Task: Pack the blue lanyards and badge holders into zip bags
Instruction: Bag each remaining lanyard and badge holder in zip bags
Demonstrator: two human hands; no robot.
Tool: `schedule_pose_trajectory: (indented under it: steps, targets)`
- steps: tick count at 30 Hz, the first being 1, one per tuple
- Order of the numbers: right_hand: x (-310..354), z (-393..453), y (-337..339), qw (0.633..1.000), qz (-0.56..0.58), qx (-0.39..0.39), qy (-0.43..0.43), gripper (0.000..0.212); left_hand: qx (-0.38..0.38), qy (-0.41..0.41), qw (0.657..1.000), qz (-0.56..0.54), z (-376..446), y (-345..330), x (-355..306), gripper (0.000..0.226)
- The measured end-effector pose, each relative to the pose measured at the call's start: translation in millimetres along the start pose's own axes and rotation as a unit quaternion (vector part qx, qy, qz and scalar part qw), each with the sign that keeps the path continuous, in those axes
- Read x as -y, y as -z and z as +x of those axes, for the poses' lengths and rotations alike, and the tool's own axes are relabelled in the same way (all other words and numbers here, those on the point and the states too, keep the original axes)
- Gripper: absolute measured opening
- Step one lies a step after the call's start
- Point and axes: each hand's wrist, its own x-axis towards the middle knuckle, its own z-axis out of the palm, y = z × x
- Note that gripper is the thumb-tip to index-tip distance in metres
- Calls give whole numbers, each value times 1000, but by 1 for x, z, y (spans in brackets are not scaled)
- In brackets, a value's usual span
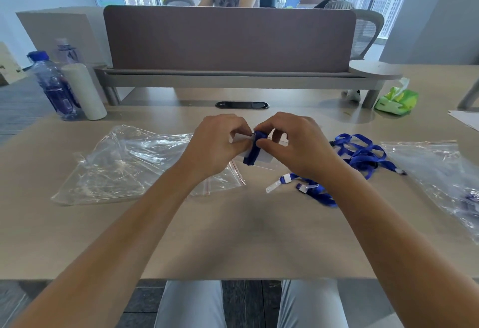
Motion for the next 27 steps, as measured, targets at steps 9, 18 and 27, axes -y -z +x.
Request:
schedule_pose_trajectory:
  steps: [9, 18, 27]
  targets:
    - [1, 0, -5, 1000, -14, 6, -6, 12, -16, 36, 999, -4, -6, -1, 0, 15]
    - [10, 1, -29, 1000, 16, 1, 9, 14, -69, 64, 996, -8, -23, -3, 14, 20]
    - [2, 16, -47, 1000, -8, 1, 1, 10, -50, 85, 995, 3, -26, 2, 31, 37]
